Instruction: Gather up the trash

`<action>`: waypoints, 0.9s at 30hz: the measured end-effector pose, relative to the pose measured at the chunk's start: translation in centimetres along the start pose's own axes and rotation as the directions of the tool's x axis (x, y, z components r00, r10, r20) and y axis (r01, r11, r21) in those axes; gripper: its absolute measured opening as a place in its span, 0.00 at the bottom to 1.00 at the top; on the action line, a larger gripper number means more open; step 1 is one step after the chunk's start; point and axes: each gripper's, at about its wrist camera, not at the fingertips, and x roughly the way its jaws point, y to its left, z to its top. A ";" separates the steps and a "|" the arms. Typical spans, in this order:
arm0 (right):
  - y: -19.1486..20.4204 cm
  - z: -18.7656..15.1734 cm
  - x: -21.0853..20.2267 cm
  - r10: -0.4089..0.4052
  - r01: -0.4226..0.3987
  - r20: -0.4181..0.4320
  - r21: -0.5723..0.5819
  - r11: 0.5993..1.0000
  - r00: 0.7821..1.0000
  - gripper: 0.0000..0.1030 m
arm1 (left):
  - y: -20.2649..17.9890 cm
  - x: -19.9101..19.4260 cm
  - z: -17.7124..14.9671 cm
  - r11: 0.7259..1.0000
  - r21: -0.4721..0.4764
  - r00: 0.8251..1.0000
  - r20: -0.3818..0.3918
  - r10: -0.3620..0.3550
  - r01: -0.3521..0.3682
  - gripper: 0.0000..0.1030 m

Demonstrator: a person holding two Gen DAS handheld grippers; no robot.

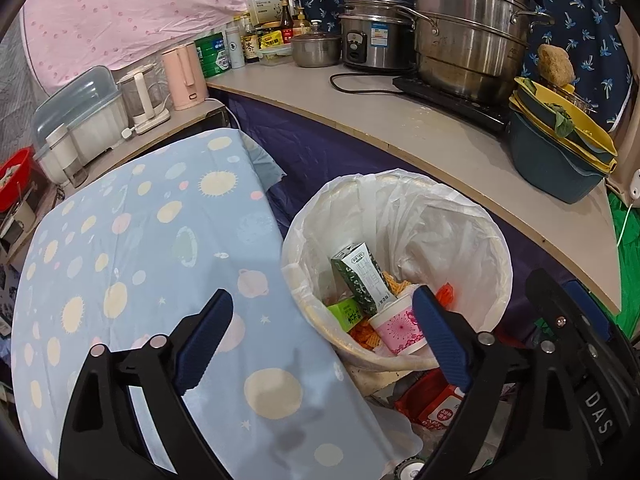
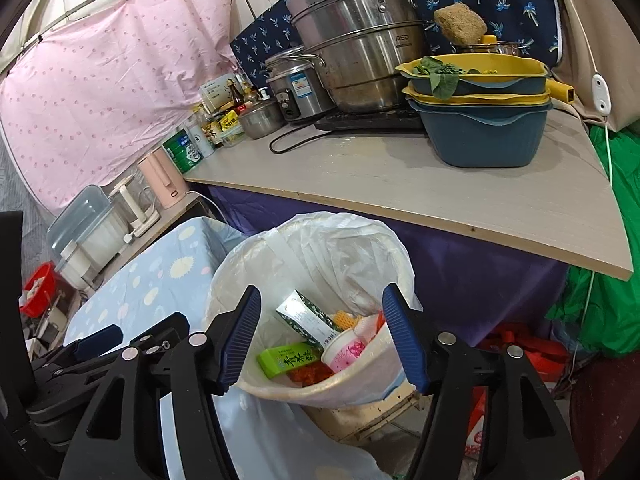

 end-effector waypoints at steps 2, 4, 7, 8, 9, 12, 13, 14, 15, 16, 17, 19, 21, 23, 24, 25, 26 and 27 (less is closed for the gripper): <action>0.1 -0.2 -0.4 -0.009 0.009 -0.003 -0.010 1.000 1.000 0.62 | 0.2 -0.2 -0.4 1.000 -0.008 1.000 -0.006 0.000 0.000 0.86; 0.3 -0.5 -0.8 -0.018 0.018 -0.006 -0.024 1.000 1.000 0.64 | 0.5 -0.4 -0.8 1.000 -0.010 1.000 -0.014 0.001 -0.001 0.87; 0.5 -1.1 -1.5 -0.031 0.031 -0.014 -0.048 0.998 0.999 0.69 | 0.7 -0.8 -1.4 1.000 -0.005 1.000 -0.022 0.011 -0.011 0.87; 0.6 -1.3 -1.7 -0.039 0.038 -0.021 -0.059 0.998 0.999 0.70 | 0.9 -1.0 -1.7 1.000 -0.005 1.000 -0.027 0.013 -0.013 0.88; 0.7 -1.5 -1.8 -0.048 0.046 -0.026 -0.069 0.997 0.999 0.70 | 1.0 -1.2 -1.9 1.000 -0.005 0.999 -0.032 0.013 -0.013 0.88; 0.9 -1.9 -2.4 -0.070 0.066 -0.043 -0.092 0.994 0.997 0.73 | 1.4 -1.7 -2.5 1.000 0.000 0.999 -0.049 0.020 -0.020 0.88; 1.0 -2.0 -2.7 -0.078 0.073 -0.054 -0.101 0.992 0.995 0.75 | 1.6 -1.8 -2.8 1.000 0.003 0.998 -0.058 0.023 -0.022 0.88; 1.1 -2.1 -2.8 -0.085 0.078 -0.064 -0.107 0.991 0.994 0.75 | 1.7 -1.9 -3.0 1.000 0.003 0.997 -0.068 0.023 -0.023 0.88; 1.2 -2.1 -2.9 -0.091 0.082 -0.078 -0.114 0.990 0.993 0.75 | 1.9 -2.0 -3.1 1.000 0.001 0.996 -0.081 0.024 -0.024 0.88; 1.4 -2.2 -3.0 -0.099 0.087 -0.090 -0.124 0.988 0.991 0.75 | 2.1 -2.1 -3.1 1.000 -0.003 0.995 -0.093 0.022 -0.022 0.88; 1.6 -2.2 -3.1 -0.108 0.094 -0.098 -0.135 0.986 0.989 0.76 | 2.3 -2.2 -3.2 1.000 -0.003 0.995 -0.100 0.020 -0.021 0.88; 1.9 -2.1 -3.4 -0.120 0.103 -0.110 -0.148 0.984 0.987 0.76 | 2.5 -2.4 -3.1 1.000 0.003 0.994 -0.110 0.028 -0.028 0.88; 2.3 -1.9 -3.6 -0.115 0.096 -0.129 -0.149 0.984 0.985 0.76 | 2.6 -2.5 -2.9 0.999 0.007 0.992 -0.121 0.034 -0.033 0.88; 2.6 -1.6 -3.5 -0.116 0.093 -0.145 -0.156 0.983 0.983 0.76 | 2.7 -2.6 -2.7 0.999 0.016 0.991 -0.131 0.035 -0.033 0.88; 2.8 -1.4 -3.5 -0.114 0.091 -0.148 -0.156 0.984 0.982 0.76 | 2.6 -2.5 -2.6 0.999 0.023 0.990 -0.136 0.038 -0.036 0.88; 3.0 -1.3 -3.5 -0.114 0.090 -0.153 -0.156 0.984 0.982 0.76 | 2.6 -2.4 -2.5 0.999 0.029 0.989 -0.142 0.039 -0.035 0.88; 3.1 -1.1 -3.5 -0.114 0.090 -0.155 -0.156 0.984 0.981 0.76 | 2.6 -2.4 -2.3 0.999 0.035 0.989 -0.145 0.039 -0.035 0.88; 3.2 -1.0 -3.4 -0.114 0.090 -0.156 -0.155 0.984 0.981 0.76 | 2.6 -2.3 -2.2 0.999 0.041 0.988 -0.146 0.041 -0.035 0.88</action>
